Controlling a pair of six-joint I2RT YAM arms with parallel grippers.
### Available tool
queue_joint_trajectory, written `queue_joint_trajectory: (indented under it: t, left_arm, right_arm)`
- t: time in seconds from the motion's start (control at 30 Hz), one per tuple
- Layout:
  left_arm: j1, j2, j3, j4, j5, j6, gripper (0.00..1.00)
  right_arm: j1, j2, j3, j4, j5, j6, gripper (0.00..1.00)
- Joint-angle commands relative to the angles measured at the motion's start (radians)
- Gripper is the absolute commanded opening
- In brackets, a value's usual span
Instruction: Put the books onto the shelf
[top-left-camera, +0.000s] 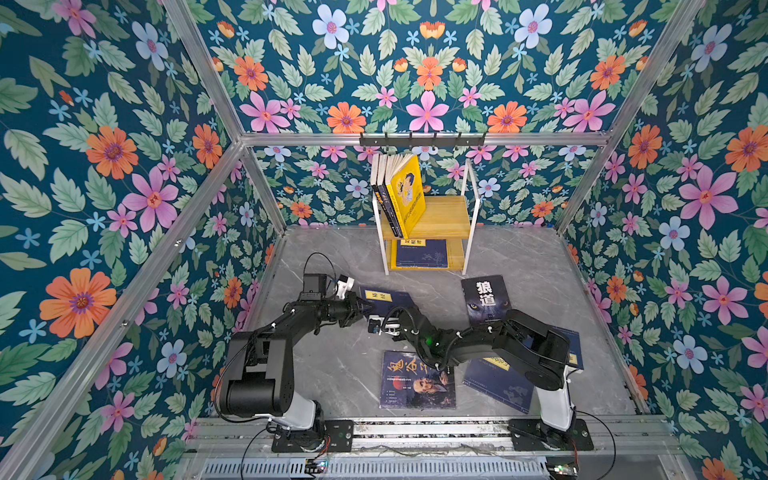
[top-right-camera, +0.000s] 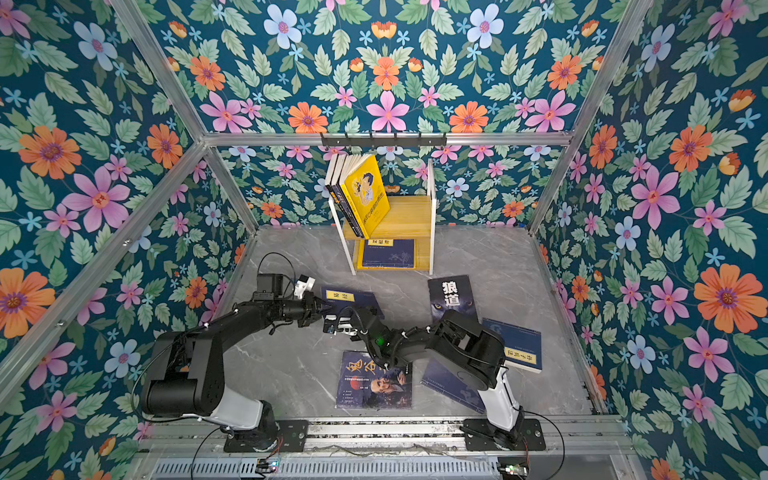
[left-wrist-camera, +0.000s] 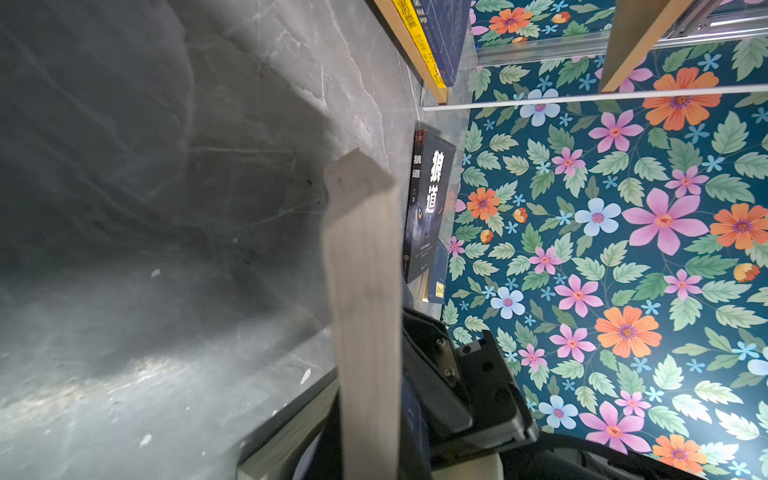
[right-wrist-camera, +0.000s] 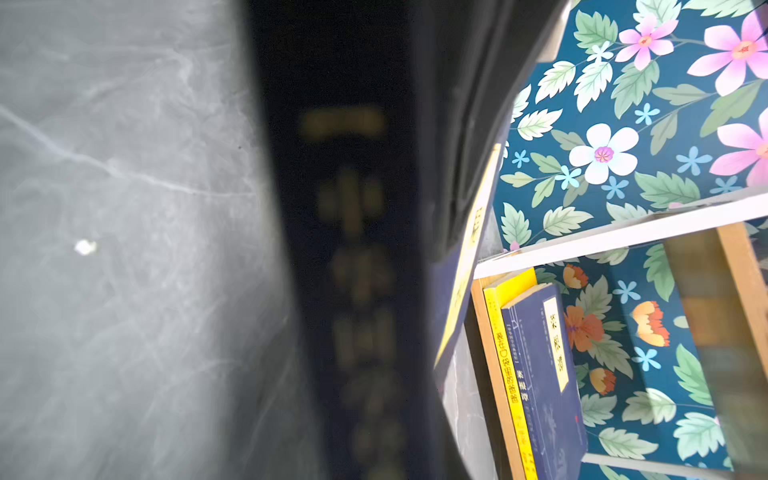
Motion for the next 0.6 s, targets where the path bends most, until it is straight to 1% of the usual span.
queue_joint_trajectory:
  t: [0.0, 0.07, 0.13, 0.23, 0.3, 0.43, 0.53, 0.57]
  left_arm:
    - [0.005, -0.017, 0.021, -0.018, -0.020, 0.062, 0.56]
    - [0.017, -0.044, 0.020, -0.027, -0.062, 0.099, 0.69]
    - [0.036, -0.064, 0.009, -0.026, -0.109, 0.123, 0.74]
    - [0.058, -0.087, 0.010, -0.038, -0.181, 0.163, 0.76]
    - [0.065, -0.100, 0.010, -0.039, -0.217, 0.190, 0.76]
    - [0.074, -0.134, 0.008, -0.059, -0.293, 0.256, 0.83]
    - [0.089, -0.164, -0.004, -0.058, -0.338, 0.308, 0.89]
    - [0.094, -0.171, -0.008, -0.054, -0.348, 0.320, 0.91]
  right_arm:
    - [0.001, -0.044, -0.023, 0.024, 0.029, -0.012, 0.00]
    - [0.001, -0.090, -0.049, -0.002, 0.036, -0.013, 0.00]
    - [-0.001, -0.133, -0.074, -0.029, 0.050, -0.021, 0.00]
    - [-0.005, -0.192, -0.098, -0.081, 0.072, -0.050, 0.00]
    - [-0.010, -0.237, -0.104, -0.168, 0.066, -0.049, 0.00]
    - [-0.042, -0.307, -0.112, -0.280, 0.046, -0.050, 0.00]
    - [-0.092, -0.319, -0.091, -0.366, 0.037, -0.051, 0.00]
    - [-0.115, -0.353, -0.087, -0.378, 0.029, -0.051, 0.00]
